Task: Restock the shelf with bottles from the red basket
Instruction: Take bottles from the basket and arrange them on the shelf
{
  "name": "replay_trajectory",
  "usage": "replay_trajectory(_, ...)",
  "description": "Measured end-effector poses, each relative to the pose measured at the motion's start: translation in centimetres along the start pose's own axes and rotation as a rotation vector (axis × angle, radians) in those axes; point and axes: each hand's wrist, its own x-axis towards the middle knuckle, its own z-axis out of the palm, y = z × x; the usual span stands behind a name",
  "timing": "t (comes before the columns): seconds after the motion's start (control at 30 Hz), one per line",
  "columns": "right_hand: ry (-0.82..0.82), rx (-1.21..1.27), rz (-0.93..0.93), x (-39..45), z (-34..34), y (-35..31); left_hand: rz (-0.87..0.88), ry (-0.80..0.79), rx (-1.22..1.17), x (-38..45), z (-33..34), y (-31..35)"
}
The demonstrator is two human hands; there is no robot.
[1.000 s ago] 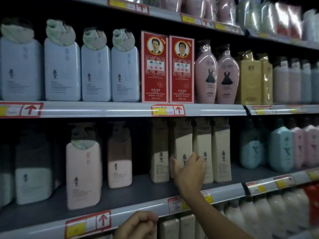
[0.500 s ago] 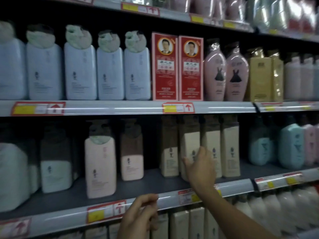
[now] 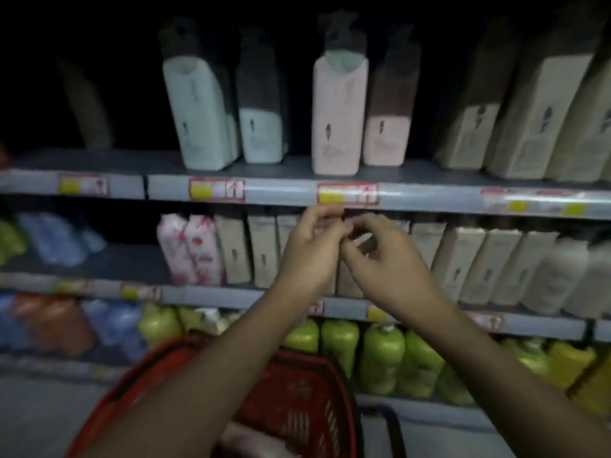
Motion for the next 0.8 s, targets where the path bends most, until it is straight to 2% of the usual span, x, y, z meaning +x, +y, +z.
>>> replay_trajectory(0.1, -0.187, -0.011, -0.024, -4.8, 4.7, 0.2, -0.067, 0.048, 0.17, -2.6, -4.8, -3.6)
replay_trajectory(0.2, -0.368, -0.049, 0.033, -10.3, 9.9, 2.4, -0.156, 0.094, 0.377, -5.9, -10.6, -9.0)
replay_trajectory(0.3, -0.677, -0.086, 0.1, -15.0, 14.4, 5.5, -0.282, 0.124, 0.534, -9.6, -16.3, -15.1)
replay_trajectory(0.4, -1.006, -0.229, 0.038, -17.7, 18.4, 7.8, -0.486, 0.093, 0.62, -12.4, -21.2, -20.0)
replay_trajectory(0.47, -1.08, -0.264, 0.046, -18.4, 20.8, 8.7, -0.582, 0.02, 0.691, -13.1, -23.7, -22.1)
replay_trajectory(0.53, -1.159, -0.306, 0.136, -18.4, 23.6, 10.0, -0.626, -0.076, 0.781, -12.9, -25.1, -23.3)
replay_trajectory(0.63, -1.304, -0.357, 0.438, -17.7, 28.5, 12.8, -0.588, -0.19, 0.851, -11.5, -24.7, -24.6)
replay_trajectory(0.7, -1.267, -0.319, 0.626, -18.0, 31.9, 15.2, -0.542, -0.19, 0.83, -10.8, -24.0, -25.5)
replay_trajectory(0.8, -1.177, -0.393, 0.584, -20.8, 35.7, 18.7, -0.481, -0.213, 0.823, -9.6, -23.7, -26.3)
